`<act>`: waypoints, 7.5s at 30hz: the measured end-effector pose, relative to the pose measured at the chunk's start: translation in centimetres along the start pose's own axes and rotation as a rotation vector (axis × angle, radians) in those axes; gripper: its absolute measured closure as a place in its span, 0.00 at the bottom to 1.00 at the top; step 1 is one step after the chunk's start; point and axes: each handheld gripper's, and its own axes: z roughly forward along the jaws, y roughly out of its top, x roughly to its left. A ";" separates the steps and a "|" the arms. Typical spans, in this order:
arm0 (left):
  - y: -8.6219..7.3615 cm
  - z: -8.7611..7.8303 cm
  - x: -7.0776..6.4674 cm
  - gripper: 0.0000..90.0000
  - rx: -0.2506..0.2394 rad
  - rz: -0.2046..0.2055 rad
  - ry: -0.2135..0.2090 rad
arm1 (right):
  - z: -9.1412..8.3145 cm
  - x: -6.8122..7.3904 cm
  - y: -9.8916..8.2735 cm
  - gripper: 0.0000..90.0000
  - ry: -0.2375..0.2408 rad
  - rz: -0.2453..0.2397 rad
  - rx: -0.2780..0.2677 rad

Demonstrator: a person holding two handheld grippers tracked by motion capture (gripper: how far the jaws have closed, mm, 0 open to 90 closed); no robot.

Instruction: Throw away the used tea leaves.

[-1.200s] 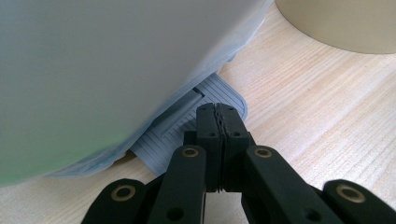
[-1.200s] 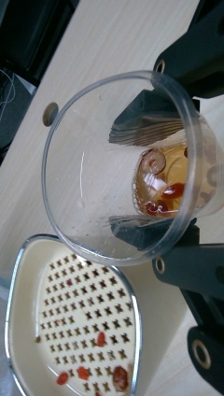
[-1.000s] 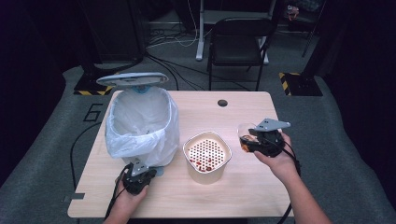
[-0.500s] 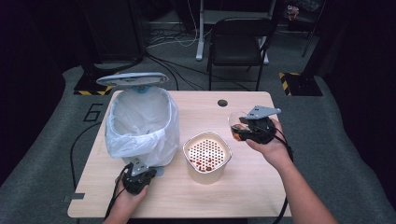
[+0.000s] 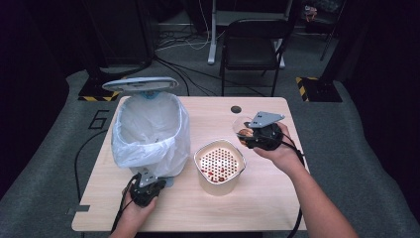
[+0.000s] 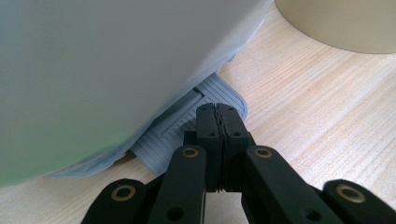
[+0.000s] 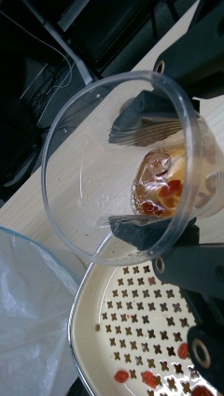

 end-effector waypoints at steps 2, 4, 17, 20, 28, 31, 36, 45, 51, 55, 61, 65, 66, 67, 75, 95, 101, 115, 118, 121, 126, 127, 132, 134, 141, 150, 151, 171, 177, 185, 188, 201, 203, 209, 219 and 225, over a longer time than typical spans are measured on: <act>0.1 0.0 0.1 0.99 -0.002 0.032 -0.006 | 0.2 -0.1 0.1 0.59 0.018 -0.020 -0.019; 0.1 0.0 0.1 0.99 -0.002 0.032 -0.006 | 0.3 -0.2 0.1 0.59 0.026 -0.026 -0.027; 0.1 0.0 0.1 0.98 -0.006 0.028 -0.010 | 1.7 -0.4 0.8 0.59 0.106 -0.208 -0.076; 0.1 0.0 0.1 0.98 -0.006 0.027 -0.008 | 1.7 0.0 1.0 0.59 0.097 -0.255 -0.062; 0.1 0.0 0.2 0.98 -0.003 0.030 -0.007 | 1.4 1.0 1.7 0.59 0.061 -0.379 -0.043; 0.1 0.0 0.2 0.98 -0.004 0.031 -0.008 | 1.4 1.5 1.8 0.59 0.056 -0.405 -0.035; 0.1 0.0 0.2 0.98 -0.004 0.032 -0.009 | 1.2 3.1 2.3 0.59 0.010 -0.535 -0.021; 0.1 0.0 0.1 0.98 -0.004 0.033 -0.007 | 1.3 5.1 2.4 0.59 -0.031 -0.697 0.005; 0.1 0.0 0.1 0.98 -0.004 0.033 -0.007 | 1.2 5.7 2.5 0.60 -0.042 -0.759 0.022; 0.1 0.0 0.1 0.98 -0.005 0.032 -0.007 | 1.2 6.0 2.5 0.60 -0.052 -0.800 0.048; 0.0 0.0 0.1 0.98 -0.005 0.032 -0.007 | 1.3 6.2 2.3 0.60 -0.062 -0.846 0.061; 0.1 0.0 0.1 0.98 -0.005 0.032 -0.008 | 1.5 6.6 2.2 0.60 -0.080 -0.909 0.087; 0.1 0.0 0.1 0.98 -0.005 0.031 -0.008 | 1.5 6.7 2.2 0.60 -0.082 -0.918 0.090; 0.1 0.0 0.1 0.98 -0.005 0.031 -0.008 | 1.5 6.9 2.2 0.60 -0.089 -0.928 0.091; 0.0 0.0 0.1 0.98 -0.006 0.031 -0.008 | 1.8 7.6 2.1 0.60 -0.111 -1.034 0.117; 0.0 0.0 0.1 0.98 -0.006 0.031 -0.008 | 2.0 9.2 1.8 0.60 -0.194 -1.290 0.249; 0.0 0.0 0.1 0.98 -0.006 0.032 -0.008 | 1.9 9.8 2.0 0.60 -0.310 -1.473 0.245; 0.0 0.0 0.1 0.98 -0.009 0.031 -0.009 | 2.5 10.8 0.5 0.60 -0.382 -1.640 0.257; 0.0 0.0 0.2 0.98 -0.008 0.031 -0.009 | 2.5 10.9 0.6 0.60 -0.374 -1.712 0.259; 0.0 0.0 0.2 0.98 -0.005 0.029 -0.008 | 2.6 11.0 0.4 0.60 -0.380 -1.735 0.253; 0.0 0.0 0.1 0.98 -0.014 0.025 -0.013 | 2.6 11.1 0.3 0.60 -0.388 -1.735 0.249; 0.0 0.0 0.1 0.98 -0.014 0.025 -0.013 | 2.6 11.1 0.3 0.60 -0.386 -1.734 0.251; 0.1 0.0 0.1 0.98 -0.004 0.030 -0.008 | 2.6 11.0 0.3 0.60 -0.385 -1.729 0.250; 0.0 0.0 0.1 0.98 -0.005 0.030 -0.008 | 2.6 11.0 0.2 0.60 -0.385 -1.727 0.249; 0.0 0.0 0.2 0.98 -0.004 0.030 -0.009 | 2.6 10.9 0.3 0.60 -0.378 -1.720 0.247; 0.0 0.0 0.2 0.98 -0.004 0.030 -0.009 | 2.6 10.9 0.3 0.60 -0.374 -1.709 0.245; 0.0 0.0 0.2 0.98 -0.005 0.030 -0.009 | 2.6 10.9 0.4 0.60 -0.368 -1.713 0.247; 0.0 0.0 0.2 0.98 -0.008 0.031 -0.009 | 2.0 9.3 1.9 0.60 -0.219 -1.417 0.177; 0.0 0.0 0.1 0.98 -0.009 0.031 -0.009 | 1.3 8.5 3.0 0.60 -0.148 -1.238 0.176; 0.0 0.0 0.1 0.98 -0.013 0.024 -0.012 | 1.2 7.5 3.3 0.60 -0.083 -1.052 0.131; 0.0 0.0 0.1 0.98 -0.013 0.025 -0.012 | 1.0 6.8 3.6 0.60 -0.032 -0.932 0.117; 0.0 0.0 0.1 0.98 -0.011 0.024 -0.012 | 0.5 4.3 3.7 0.60 0.121 -0.509 -0.018; 0.0 0.0 0.2 0.98 -0.010 0.028 -0.011 | 0.5 4.1 3.6 0.60 0.130 -0.473 -0.027; 0.0 0.0 0.1 0.98 -0.011 0.024 -0.012 | 0.9 2.8 3.2 0.60 0.225 -0.272 -0.070; 0.0 0.0 0.1 0.98 -0.013 0.024 -0.013 | 0.7 1.4 3.5 0.60 0.356 0.001 -0.158; 0.0 0.0 0.2 0.98 -0.009 0.025 -0.015 | 0.7 1.0 4.0 0.60 0.380 0.081 -0.142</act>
